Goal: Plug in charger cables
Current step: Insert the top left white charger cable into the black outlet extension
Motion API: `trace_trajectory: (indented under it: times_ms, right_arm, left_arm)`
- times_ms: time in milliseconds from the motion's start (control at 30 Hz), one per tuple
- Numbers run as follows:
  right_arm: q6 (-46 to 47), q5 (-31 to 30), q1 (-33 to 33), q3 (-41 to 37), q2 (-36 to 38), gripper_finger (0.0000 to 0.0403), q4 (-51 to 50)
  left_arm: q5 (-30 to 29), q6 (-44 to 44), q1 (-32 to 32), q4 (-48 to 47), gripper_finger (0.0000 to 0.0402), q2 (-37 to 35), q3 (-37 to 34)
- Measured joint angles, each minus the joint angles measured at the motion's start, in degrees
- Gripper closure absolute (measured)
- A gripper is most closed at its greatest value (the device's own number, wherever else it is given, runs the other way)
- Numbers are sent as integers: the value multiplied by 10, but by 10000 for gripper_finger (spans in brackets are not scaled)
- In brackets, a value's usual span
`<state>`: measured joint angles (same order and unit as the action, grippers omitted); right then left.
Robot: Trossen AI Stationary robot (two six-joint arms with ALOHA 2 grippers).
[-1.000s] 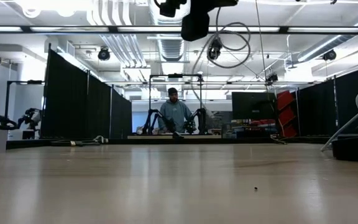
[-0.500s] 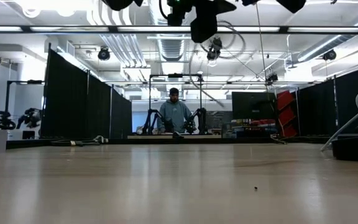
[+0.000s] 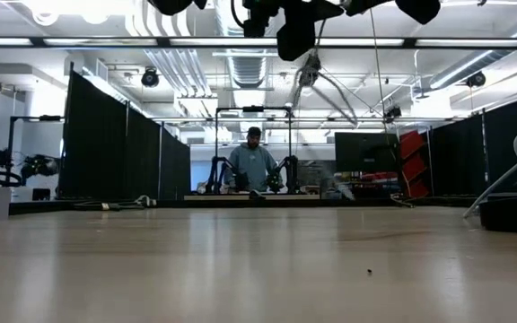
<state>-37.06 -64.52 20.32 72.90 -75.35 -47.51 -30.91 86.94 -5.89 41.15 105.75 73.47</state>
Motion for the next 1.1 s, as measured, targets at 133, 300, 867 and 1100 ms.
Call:
trace_trajectory:
  times_ms: [133,300,867,1100]
  right_arm:
    - [-25,2,-1,0,0,387,4]
    - [-27,3,-1,0,-1,387,5]
    - [-10,20,-1,0,-6,387,5]
    - [-10,22,-1,0,-6,387,5]
  left_arm:
    - [-1,27,0,-2,236,9,0]
    - [-21,23,0,-1,289,10,0]
    - [-46,-24,4,-4,368,10,0]
    - [-50,-46,5,-2,399,10,0]
